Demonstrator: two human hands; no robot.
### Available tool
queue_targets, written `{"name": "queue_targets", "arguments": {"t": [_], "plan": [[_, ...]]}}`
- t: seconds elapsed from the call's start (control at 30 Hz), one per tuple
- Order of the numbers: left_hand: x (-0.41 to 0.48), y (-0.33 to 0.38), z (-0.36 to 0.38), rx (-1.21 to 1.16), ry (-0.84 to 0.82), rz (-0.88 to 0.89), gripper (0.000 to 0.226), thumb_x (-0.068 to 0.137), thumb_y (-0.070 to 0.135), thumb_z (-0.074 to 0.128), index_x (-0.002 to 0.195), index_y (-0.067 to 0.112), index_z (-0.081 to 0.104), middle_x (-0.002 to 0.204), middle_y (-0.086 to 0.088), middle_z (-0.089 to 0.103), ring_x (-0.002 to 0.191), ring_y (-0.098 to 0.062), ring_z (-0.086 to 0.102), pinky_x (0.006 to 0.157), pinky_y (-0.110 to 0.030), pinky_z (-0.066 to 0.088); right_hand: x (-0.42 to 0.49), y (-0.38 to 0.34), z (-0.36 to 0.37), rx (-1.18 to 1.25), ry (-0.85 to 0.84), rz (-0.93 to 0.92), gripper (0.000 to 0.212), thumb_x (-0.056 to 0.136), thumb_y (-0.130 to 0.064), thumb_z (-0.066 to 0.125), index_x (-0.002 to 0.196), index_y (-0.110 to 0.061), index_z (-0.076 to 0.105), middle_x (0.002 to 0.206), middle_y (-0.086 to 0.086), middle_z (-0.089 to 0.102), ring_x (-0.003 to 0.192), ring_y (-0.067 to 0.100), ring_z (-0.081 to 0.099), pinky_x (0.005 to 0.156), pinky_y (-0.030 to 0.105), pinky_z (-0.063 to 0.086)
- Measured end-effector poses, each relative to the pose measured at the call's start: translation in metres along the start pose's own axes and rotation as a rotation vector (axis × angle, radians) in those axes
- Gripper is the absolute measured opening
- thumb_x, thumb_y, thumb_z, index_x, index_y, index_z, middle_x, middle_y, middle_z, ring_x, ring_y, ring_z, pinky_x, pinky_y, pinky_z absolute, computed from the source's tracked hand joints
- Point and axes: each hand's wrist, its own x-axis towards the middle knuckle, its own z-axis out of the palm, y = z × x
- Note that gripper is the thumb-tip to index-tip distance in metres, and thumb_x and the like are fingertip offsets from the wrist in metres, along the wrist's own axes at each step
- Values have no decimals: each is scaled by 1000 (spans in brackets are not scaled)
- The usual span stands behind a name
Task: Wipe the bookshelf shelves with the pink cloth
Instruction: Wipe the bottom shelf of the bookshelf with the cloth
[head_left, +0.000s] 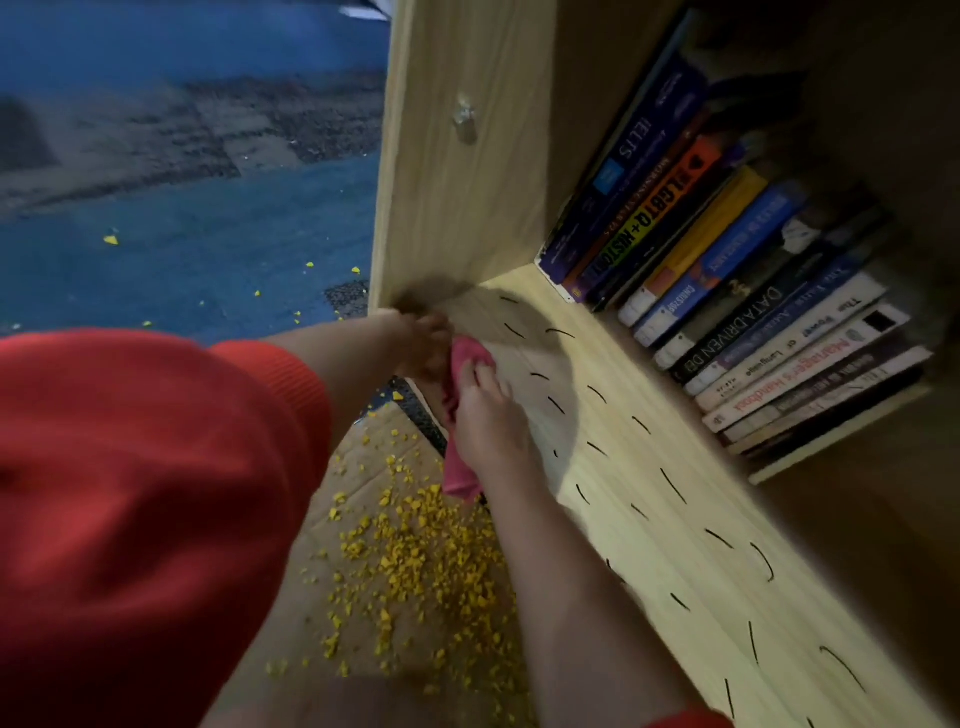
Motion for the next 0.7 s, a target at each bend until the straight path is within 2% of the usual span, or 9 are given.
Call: {"name": "queue_targets", "arguments": {"t": [0.17, 0.33, 0.4, 0.57, 0.63, 0.7], "plan": [[25, -9, 5, 19, 3, 100, 72, 94, 47, 42, 150, 13, 12, 156, -14, 7, 144, -34, 11, 114, -48, 22, 3, -3, -1, 47, 45, 69, 57, 93, -9, 49, 145, -11, 27, 145, 6, 35, 126, 28, 38, 97, 42, 39], [30, -17, 12, 123, 29, 197, 66, 94, 52, 36, 149, 18, 22, 155, -13, 10, 144, -33, 5, 115, -49, 17, 6, -12, -5, 136, 69, 187, 53, 88, -4, 56, 138, -13, 42, 137, 4, 46, 122, 27, 46, 97, 40, 43], [35, -21, 14, 130, 56, 230, 65, 94, 52, 36, 148, 18, 24, 154, -14, 12, 143, -34, 7, 113, -51, 20, 5, -18, -7, 228, 78, 270, 54, 87, -1, 54, 138, -14, 44, 138, 5, 46, 124, 29, 45, 100, 39, 42], [37, -26, 16, 157, 137, 320, 72, 93, 55, 36, 146, 9, 24, 145, -18, 28, 135, -39, 21, 111, -52, 23, 11, -19, -4, 331, -8, 408, 60, 85, -10, 58, 141, -20, 41, 145, 5, 41, 131, 26, 41, 107, 36, 35], [38, -28, 14, 159, 123, 355, 70, 95, 52, 35, 146, 6, 23, 146, -22, 24, 135, -42, 20, 109, -52, 23, 16, -19, -3, 353, -25, 441, 64, 84, -7, 57, 143, -20, 38, 150, 4, 36, 135, 24, 38, 110, 33, 31], [36, -29, 15, 115, 122, 362, 73, 97, 50, 33, 147, -1, 15, 151, -23, 12, 138, -39, 15, 111, -47, 23, 17, -20, -5, 346, -56, 454, 67, 85, -5, 57, 146, -19, 32, 154, 2, 27, 139, 23, 31, 113, 31, 26]]}}
